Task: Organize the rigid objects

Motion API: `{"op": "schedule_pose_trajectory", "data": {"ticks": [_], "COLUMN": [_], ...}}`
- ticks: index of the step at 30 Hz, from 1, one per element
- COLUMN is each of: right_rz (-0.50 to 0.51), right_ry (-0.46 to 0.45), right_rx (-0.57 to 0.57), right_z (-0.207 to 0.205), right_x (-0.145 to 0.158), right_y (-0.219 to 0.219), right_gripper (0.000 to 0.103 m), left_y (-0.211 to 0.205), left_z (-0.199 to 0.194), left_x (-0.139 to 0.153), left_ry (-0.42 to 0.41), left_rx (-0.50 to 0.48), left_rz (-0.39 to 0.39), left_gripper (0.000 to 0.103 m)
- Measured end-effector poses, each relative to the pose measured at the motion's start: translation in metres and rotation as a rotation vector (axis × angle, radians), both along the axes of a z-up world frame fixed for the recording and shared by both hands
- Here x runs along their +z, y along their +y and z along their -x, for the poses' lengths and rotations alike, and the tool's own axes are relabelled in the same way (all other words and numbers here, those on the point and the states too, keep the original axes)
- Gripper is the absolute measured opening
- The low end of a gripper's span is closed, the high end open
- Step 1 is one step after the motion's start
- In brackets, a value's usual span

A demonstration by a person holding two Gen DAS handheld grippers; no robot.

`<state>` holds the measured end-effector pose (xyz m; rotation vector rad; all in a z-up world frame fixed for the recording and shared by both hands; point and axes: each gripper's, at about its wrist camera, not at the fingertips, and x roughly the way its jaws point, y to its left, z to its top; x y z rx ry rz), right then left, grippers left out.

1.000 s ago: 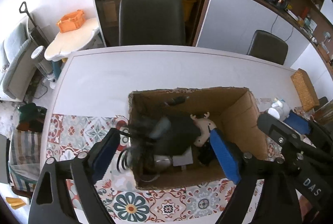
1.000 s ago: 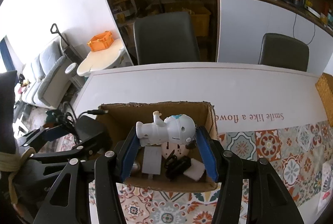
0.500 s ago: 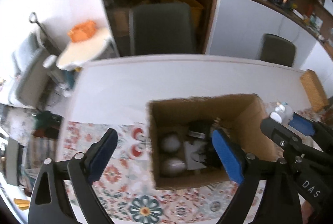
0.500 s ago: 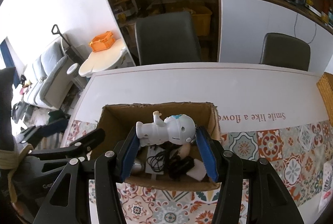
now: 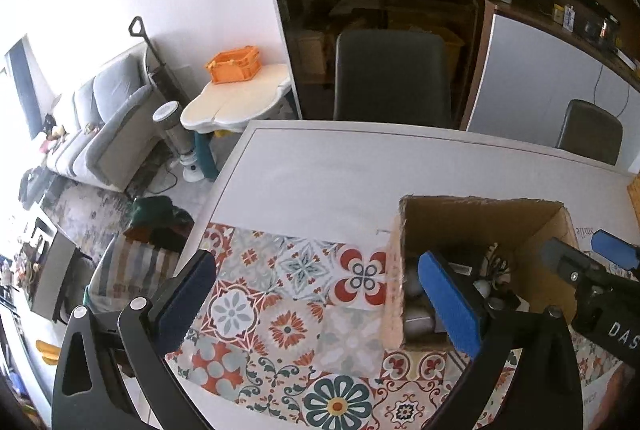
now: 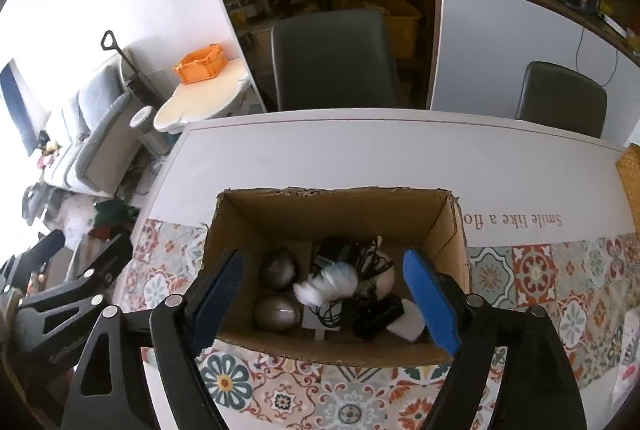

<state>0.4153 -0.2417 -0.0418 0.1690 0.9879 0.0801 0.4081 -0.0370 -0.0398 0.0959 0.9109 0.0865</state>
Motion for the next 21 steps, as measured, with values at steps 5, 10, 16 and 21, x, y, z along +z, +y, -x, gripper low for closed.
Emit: {"op": "schedule_pose_trajectory", "data": {"ticks": [5, 10, 16, 21], "right_rz": [0.033, 0.090, 0.106, 0.076], "right_ry": [0.017, -0.007, -0.075, -0.153], "right_rx": [0.005, -0.048, -0.107, -0.156], "right_z": [0.007, 0.028, 0.070, 0.111], "right_x": [0.002, 0.011, 0.032, 0.054], "right_y": [0.006, 0.003, -0.007, -0.017], "right_gripper": [0.083, 0.086, 0.088, 0.088], "left_y": [0.005, 0.011, 0.007, 0.006], "left_z": [0.012, 0.037, 0.076, 0.106], "left_x": [0.002, 0.010, 0.030, 0.048], "left_ry": [-0.011, -0.072, -0.156, -0.202], "left_rx": [0.019, 0.037, 0.004, -0.029], "left_rz": [0.027, 0.035, 0.035, 0.068], "left_gripper": [0.103, 0.103, 0.103, 0.103]}}
